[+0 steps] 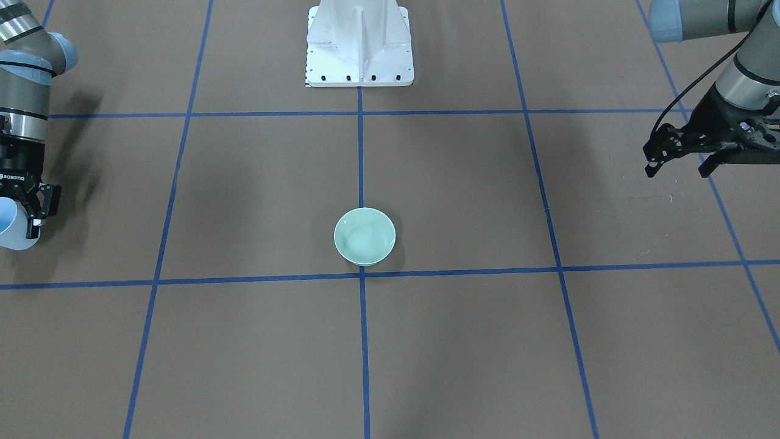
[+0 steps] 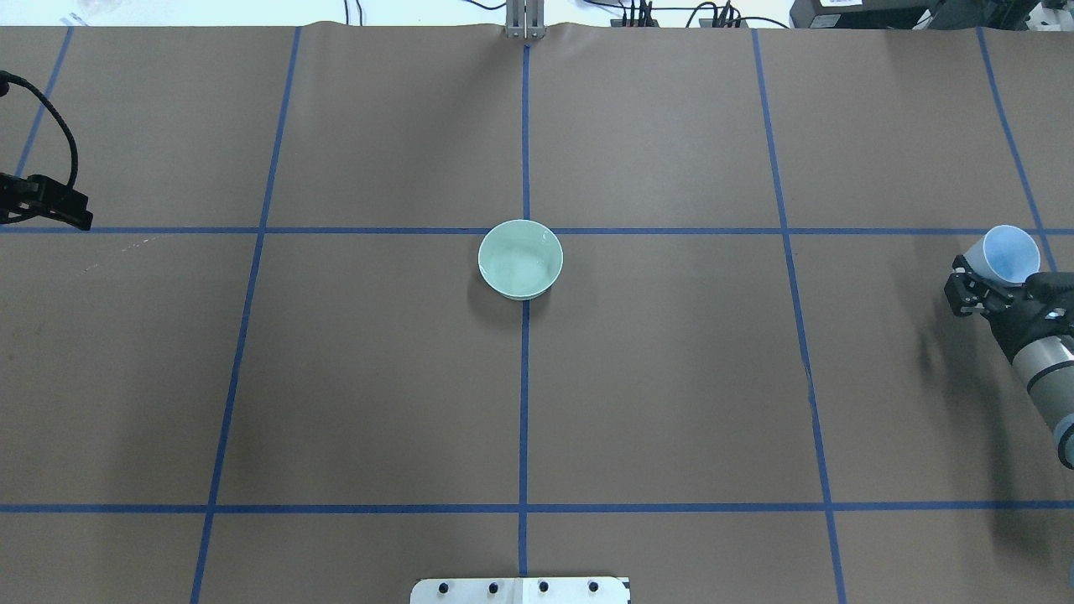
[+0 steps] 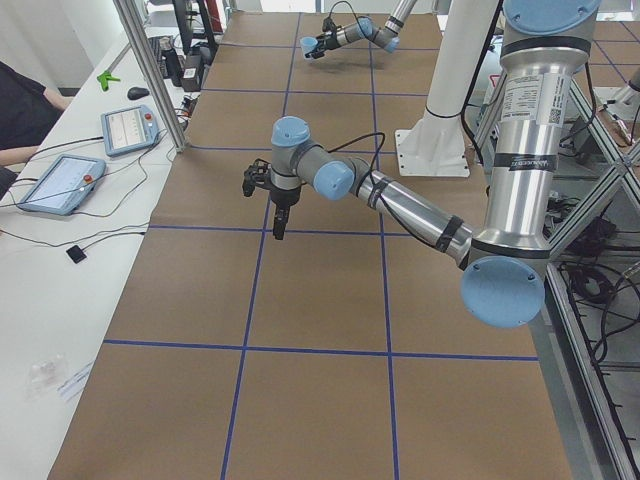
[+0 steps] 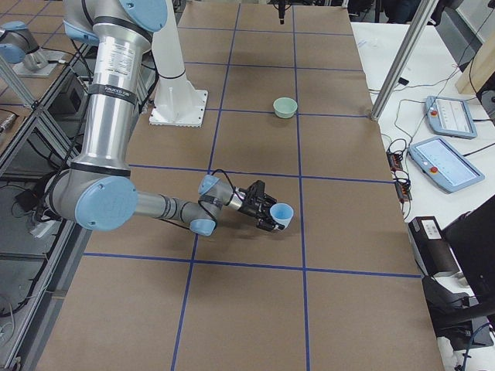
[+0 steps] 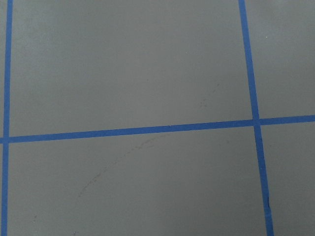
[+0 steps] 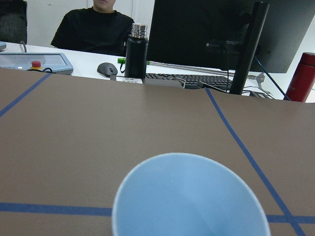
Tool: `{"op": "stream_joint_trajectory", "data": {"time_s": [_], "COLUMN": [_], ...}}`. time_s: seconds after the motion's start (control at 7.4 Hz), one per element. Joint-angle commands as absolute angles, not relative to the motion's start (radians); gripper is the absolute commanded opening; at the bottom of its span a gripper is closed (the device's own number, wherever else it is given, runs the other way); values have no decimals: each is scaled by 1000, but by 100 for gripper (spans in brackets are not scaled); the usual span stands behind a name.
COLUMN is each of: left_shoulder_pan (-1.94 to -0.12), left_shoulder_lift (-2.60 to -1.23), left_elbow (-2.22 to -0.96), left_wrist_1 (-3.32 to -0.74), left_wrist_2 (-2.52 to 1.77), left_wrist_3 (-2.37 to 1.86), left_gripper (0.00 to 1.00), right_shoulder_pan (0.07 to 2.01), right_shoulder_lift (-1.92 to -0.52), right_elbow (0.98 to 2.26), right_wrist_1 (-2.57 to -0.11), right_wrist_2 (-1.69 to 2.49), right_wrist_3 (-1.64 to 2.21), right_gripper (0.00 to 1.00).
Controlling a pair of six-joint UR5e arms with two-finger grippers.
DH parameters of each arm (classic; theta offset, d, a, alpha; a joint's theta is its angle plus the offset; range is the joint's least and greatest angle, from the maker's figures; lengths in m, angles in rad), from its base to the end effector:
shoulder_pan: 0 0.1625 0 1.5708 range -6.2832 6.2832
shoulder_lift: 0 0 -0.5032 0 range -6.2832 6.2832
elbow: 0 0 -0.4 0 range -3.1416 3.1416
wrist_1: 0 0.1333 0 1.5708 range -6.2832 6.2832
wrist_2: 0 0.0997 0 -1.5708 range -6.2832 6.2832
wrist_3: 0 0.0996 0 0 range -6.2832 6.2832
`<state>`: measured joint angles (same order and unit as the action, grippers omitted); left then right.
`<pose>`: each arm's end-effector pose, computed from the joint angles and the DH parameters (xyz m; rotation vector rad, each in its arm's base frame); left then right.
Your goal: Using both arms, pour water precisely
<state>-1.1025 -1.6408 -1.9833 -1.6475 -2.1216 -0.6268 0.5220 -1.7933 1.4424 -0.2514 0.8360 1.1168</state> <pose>0.1619 -0.4998 0.4979 0.1858 0.7407 0.0033 -0.2313 -0.3639 0.7505 1.0317 -0.4998 0.4157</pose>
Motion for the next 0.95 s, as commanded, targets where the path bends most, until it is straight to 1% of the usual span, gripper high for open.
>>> {"op": "stream_joint_trajectory", "data": {"time_s": [0.0,0.41,0.54,0.68,0.81], "left_shoulder_pan": [-1103,-1103,-1103,-1103,-1103], "left_shoulder_lift": [-1641,-1644,-1644,-1644,-1644], "left_elbow": [-1983,-1982,-1982,-1980,-1980], "left_wrist_1": [-1647,-1647,-1647,-1647,-1647], "left_wrist_2": [-2121,-2121,-2121,-2121,-2121], "left_wrist_3": [-627,-626,-626,-626,-624], "left_gripper": [100,100,100,100,100], "right_shoulder_pan": [518,518,518,518,518], "right_shoulder_lift": [-1795,-1795,-1795,-1795,-1796], "right_elbow": [1440,1439,1433,1431,1431], "right_wrist_1": [-250,-252,-252,-252,-252], "right_wrist_2": [877,888,890,888,888], "right_wrist_3": [1115,1115,1114,1112,1105], "right_gripper": [0,0,31,78,98]}}
